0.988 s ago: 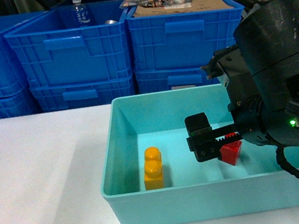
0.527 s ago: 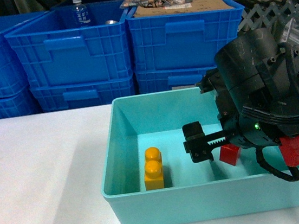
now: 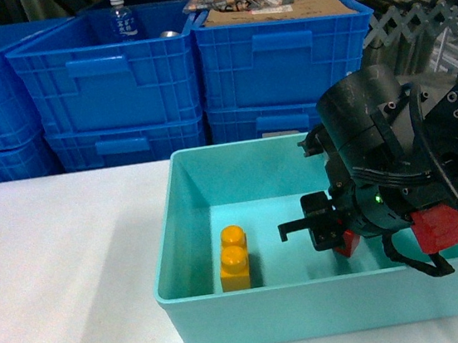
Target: Pick red block from blue box to shelf
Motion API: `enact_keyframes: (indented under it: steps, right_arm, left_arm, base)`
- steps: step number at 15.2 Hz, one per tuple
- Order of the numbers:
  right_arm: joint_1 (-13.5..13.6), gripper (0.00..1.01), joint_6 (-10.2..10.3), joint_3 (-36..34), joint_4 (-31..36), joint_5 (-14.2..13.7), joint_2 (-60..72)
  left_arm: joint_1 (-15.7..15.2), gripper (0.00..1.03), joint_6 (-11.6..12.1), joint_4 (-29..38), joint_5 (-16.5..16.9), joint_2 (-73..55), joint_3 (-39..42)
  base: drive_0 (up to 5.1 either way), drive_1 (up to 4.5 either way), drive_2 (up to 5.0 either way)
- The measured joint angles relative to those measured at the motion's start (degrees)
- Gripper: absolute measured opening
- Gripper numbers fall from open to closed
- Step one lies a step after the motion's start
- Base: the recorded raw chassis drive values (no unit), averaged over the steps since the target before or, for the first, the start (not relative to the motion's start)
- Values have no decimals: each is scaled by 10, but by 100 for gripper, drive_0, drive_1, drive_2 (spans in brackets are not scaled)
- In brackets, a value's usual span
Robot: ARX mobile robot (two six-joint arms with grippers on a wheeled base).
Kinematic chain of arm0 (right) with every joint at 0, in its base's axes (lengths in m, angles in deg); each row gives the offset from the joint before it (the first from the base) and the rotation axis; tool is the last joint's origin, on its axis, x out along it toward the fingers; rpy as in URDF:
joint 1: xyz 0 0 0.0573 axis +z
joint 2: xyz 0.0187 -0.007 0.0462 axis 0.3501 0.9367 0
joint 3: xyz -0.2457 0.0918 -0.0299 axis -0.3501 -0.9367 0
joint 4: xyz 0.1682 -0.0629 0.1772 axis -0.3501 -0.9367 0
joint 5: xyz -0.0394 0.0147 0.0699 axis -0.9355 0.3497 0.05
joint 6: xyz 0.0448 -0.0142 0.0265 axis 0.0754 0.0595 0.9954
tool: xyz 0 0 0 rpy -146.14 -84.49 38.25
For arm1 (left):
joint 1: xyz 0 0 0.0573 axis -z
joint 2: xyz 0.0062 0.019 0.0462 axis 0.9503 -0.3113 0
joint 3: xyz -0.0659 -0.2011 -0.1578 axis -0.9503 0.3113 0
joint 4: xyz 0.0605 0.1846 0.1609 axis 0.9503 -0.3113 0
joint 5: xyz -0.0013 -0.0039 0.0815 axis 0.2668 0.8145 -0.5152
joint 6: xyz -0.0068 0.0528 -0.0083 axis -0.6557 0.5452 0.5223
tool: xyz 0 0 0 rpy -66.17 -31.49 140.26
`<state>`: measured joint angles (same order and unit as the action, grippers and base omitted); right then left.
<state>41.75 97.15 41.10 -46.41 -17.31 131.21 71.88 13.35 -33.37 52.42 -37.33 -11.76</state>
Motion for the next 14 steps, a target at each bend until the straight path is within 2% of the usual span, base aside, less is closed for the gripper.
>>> enact_keyframes:
  steps: [4,5,6,7,8,9,10,13,14]
  right_arm:
    - [0,40,1,-4,14,2,-1]
    - [0,39,3,-87,73,38,-84]
    - [-5,39,9,-206,125,85,-267]
    - [-85,39,-12,-356,127,119,-497]
    - [-151,39,-66,-479,143,105,-687]
    - [-141,39,-75,-509,242,80,-695]
    - [-145,39,-82,-536,314,68,-706]
    - [-165,39,-82,-579,302,74,-763]
    - [-177,39,-83,-586,293,90,-781]
  left_arm:
    - [0,98,0,0,0,0,0]
    - [0,98,0,0,0,0,0]
    - [0,98,0,0,0,0,0]
    - [0,98,0,0,0,0,0]
    - [0,98,0,0,0,0,0]
    - [0,98,0,1,1,0,0]
    - [0,98,0,0,0,0,0]
    - [0,98,0,0,0,0,0]
    - [0,98,0,0,0,0,0]
  base:
    - [0,0,0]
    - [0,0,0]
    - [0,0,0]
    - [0,0,0]
    - [0,0,0]
    - [0,0,0]
    - [0,0,0]
    - [0,0,0]
    - [0,0,0]
